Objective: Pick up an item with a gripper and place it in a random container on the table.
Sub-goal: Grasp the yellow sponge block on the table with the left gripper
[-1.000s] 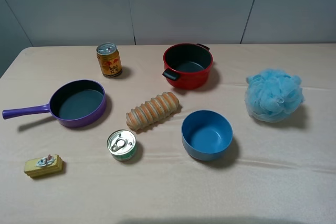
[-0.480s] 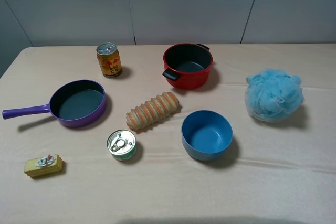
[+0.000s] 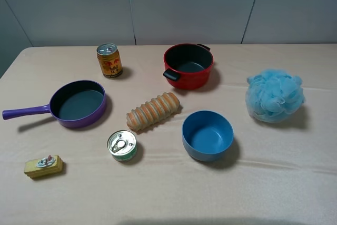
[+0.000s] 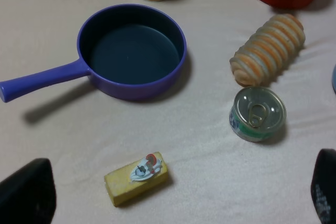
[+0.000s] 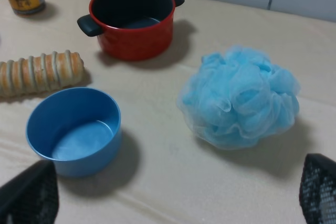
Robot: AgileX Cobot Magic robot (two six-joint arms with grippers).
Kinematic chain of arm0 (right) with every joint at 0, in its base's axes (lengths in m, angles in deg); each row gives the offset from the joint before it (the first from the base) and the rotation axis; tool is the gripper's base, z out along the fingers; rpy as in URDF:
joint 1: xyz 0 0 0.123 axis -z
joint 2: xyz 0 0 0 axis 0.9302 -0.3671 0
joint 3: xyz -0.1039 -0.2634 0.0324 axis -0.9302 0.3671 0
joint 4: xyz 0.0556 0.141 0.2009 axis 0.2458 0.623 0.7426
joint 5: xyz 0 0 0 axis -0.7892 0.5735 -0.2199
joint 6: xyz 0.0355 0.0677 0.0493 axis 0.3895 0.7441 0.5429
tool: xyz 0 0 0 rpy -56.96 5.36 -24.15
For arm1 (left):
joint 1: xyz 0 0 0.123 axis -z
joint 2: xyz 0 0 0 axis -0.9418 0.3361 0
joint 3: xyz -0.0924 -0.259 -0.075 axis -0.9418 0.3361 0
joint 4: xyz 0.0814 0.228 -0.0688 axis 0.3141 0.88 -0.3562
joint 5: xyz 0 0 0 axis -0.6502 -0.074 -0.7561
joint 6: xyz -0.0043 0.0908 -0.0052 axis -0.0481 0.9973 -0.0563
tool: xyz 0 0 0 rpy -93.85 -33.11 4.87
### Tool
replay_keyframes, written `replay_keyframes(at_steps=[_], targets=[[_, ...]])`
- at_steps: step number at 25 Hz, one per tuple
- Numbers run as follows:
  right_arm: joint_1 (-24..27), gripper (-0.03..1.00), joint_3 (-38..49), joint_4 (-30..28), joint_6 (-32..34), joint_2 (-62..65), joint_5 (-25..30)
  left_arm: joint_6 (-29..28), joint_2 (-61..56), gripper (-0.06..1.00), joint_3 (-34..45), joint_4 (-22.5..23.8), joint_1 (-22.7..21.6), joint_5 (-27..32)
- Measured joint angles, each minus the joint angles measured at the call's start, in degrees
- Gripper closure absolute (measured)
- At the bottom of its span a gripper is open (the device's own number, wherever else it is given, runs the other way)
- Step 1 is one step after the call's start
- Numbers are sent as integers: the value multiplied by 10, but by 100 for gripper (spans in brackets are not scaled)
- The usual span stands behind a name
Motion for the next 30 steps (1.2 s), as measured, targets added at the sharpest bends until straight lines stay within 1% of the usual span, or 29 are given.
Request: replay_keyframes(at_steps=[30], targets=[[0, 27, 0, 0, 0, 0, 0, 6, 0, -4, 0, 0, 0, 1]])
